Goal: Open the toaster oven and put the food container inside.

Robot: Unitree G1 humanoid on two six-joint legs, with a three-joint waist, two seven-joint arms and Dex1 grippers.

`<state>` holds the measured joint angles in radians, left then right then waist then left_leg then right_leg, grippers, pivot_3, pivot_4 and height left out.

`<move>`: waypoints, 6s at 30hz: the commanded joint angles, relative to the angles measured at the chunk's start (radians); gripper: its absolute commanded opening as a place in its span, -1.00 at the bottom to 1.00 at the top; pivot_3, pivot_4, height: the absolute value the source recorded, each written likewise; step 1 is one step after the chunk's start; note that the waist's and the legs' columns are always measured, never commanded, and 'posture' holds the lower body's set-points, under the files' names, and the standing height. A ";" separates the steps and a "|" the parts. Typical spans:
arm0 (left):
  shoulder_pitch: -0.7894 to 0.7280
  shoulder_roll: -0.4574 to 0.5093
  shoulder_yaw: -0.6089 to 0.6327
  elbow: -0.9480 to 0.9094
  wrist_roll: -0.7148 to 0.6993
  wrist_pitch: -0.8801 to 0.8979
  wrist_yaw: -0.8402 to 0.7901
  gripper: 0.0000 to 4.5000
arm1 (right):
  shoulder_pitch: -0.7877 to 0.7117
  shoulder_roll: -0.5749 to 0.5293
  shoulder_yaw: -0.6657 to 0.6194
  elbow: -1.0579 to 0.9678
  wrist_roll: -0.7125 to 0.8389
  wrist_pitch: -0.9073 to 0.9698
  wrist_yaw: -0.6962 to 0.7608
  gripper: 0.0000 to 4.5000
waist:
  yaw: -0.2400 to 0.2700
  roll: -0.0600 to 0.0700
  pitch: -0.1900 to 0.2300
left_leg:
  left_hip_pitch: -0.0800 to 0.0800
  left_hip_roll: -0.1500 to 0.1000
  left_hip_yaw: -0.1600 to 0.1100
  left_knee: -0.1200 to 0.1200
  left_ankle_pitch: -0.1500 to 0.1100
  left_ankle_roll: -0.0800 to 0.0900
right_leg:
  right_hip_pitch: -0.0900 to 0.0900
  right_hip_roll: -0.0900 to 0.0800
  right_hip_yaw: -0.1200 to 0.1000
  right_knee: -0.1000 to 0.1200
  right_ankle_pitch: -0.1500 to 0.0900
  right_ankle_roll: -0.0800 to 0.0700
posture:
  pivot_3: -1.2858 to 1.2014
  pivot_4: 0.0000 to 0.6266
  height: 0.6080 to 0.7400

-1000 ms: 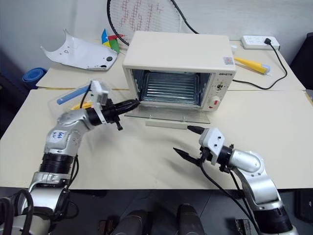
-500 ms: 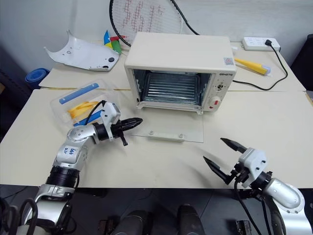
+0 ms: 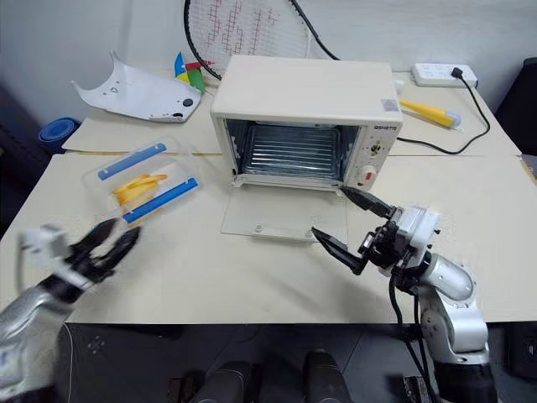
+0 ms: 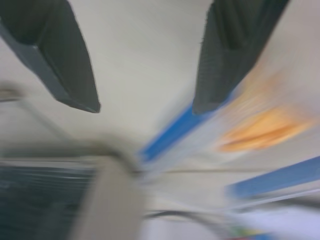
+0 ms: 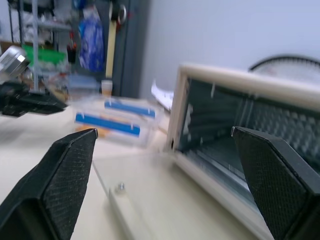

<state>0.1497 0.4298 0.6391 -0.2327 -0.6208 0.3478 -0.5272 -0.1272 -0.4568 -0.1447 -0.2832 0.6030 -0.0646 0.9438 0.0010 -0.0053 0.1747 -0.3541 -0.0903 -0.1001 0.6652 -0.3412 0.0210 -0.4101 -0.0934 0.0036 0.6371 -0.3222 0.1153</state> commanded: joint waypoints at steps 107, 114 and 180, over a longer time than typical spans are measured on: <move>-0.655 0.112 -0.650 0.269 0.221 0.091 -0.488 -0.99 | -0.037 -0.072 0.259 -0.119 -0.235 0.364 -0.257 -1.00 | 0.022 -0.003 0.000 | -0.002 -0.003 -0.003 0.003 0.000 0.000 | -0.003 0.000 -0.001 0.002 0.002 -0.001 | 0.03 -0.52 1.00; -0.721 0.001 -0.600 0.352 0.236 0.060 -0.315 -0.99 | -0.216 -0.062 0.227 0.062 -0.297 0.317 -0.266 -1.00 | 0.013 -0.003 0.000 | -0.001 -0.003 -0.002 0.003 0.000 0.000 | -0.005 0.001 0.000 0.005 0.002 -0.001 | 0.03 -0.52 1.00; -0.302 0.351 -0.326 0.278 0.146 -0.249 -0.645 1.00 | -0.073 -0.243 -0.095 0.179 0.007 0.101 0.240 -0.45 | 0.000 0.001 0.001 | -0.015 -0.002 -0.002 0.011 -0.001 0.000 | -0.017 0.000 -0.002 0.009 0.004 -0.003 | 0.03 -0.52 1.00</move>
<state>-0.1785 0.7594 0.3077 0.0672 -0.4934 0.1310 -1.1409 -0.2386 -0.6688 -0.2395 -0.0842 0.6384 0.0716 1.0998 0.0005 -0.0045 0.1752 -0.3694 -0.0923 -0.1018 0.6753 -0.3423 0.0214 -0.4270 -0.0934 0.0019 0.6450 -0.3187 0.1123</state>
